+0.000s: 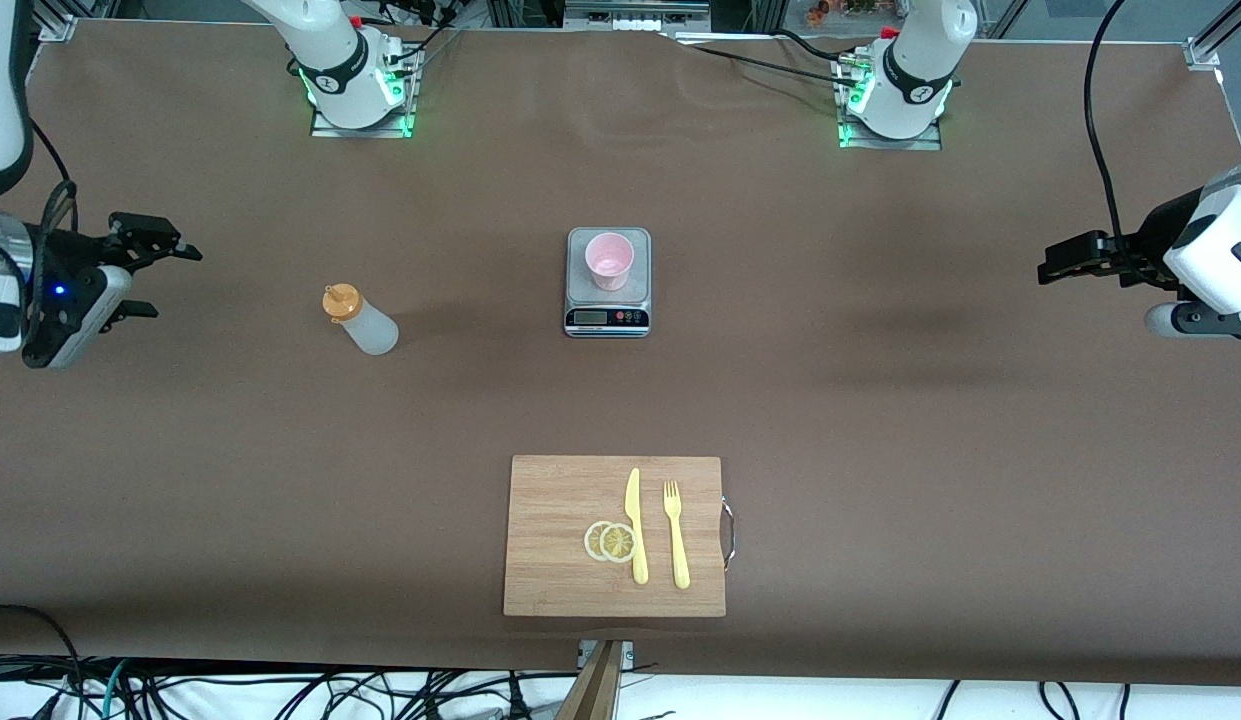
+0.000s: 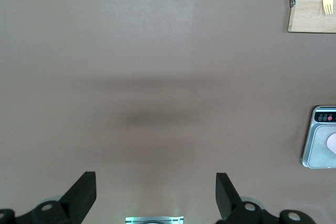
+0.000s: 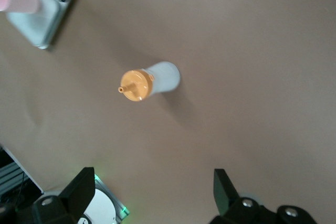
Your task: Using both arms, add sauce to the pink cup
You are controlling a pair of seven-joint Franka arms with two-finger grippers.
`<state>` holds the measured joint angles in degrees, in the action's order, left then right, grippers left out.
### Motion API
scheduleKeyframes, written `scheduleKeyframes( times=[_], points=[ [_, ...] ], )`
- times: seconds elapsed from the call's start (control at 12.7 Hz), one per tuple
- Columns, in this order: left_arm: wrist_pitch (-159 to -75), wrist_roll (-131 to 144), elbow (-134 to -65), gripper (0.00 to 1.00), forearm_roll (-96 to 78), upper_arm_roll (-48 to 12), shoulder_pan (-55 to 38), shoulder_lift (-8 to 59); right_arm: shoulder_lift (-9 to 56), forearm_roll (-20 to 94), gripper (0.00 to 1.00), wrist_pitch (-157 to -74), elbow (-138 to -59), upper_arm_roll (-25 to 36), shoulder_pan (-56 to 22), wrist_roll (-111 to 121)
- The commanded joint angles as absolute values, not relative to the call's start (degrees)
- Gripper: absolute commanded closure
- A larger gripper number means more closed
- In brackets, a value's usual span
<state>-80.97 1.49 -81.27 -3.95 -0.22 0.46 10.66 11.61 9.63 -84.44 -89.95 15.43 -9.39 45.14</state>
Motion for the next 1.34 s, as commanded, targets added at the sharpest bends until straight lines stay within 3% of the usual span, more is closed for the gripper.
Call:
scheduleKeyframes(
  times=[0.0, 0.55, 1.26],
  points=[
    [-80.2, 0.1, -80.4, 0.0, -3.3, -0.5, 0.8, 10.9, 3.4, 3.6, 0.0, -90.2, -99.2, 10.7, -7.8, 25.1],
    [-80.2, 0.1, -80.3, 0.0, -3.3, -0.5, 0.8, 10.9, -0.4, -0.7, 0.0, -91.1, -97.4, 7.7, -4.7, 4.1],
    [-80.2, 0.1, -80.4, 0.0, -3.3, -0.5, 0.8, 10.9, -0.7, -0.4, 0.0, -91.2, -97.2, 5.6, -2.7, 4.6]
  ],
)
